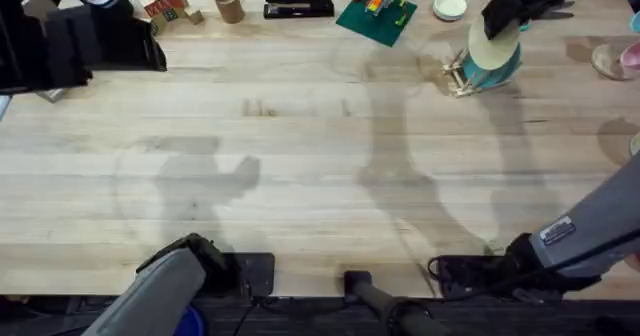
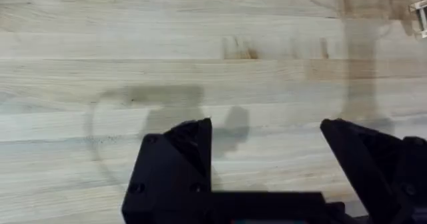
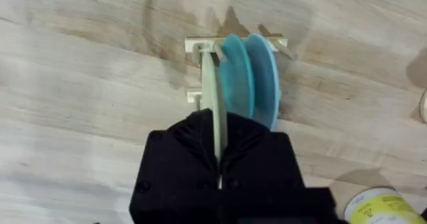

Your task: Pick up the plates from the table one by one and place each into a slot on the dish rack.

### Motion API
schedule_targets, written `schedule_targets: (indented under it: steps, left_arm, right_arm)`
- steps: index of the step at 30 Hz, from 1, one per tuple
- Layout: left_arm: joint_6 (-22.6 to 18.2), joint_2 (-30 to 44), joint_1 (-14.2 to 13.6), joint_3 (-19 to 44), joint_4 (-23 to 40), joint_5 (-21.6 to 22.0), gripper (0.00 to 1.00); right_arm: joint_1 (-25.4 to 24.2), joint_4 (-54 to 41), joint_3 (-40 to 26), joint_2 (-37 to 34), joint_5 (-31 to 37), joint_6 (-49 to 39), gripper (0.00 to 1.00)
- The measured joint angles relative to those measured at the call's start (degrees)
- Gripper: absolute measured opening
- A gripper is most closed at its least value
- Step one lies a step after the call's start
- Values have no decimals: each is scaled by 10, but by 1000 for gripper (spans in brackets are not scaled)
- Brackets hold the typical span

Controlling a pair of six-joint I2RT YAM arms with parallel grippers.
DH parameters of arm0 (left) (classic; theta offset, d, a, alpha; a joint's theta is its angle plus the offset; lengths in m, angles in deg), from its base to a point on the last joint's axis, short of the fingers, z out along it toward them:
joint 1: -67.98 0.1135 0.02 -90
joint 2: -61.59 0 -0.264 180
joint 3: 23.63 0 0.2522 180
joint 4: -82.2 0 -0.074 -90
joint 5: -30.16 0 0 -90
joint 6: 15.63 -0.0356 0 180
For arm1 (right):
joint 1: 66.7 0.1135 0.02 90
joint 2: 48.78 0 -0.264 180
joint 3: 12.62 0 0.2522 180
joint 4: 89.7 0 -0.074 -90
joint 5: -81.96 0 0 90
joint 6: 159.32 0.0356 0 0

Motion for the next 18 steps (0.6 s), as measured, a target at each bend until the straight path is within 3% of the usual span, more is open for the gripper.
schedule_targets:
  steps: [18]
  left_arm:
    - [0, 0, 0, 0, 0, 0, 996]
  right_arm:
    - [0, 5, 0, -42, 0, 0, 30]
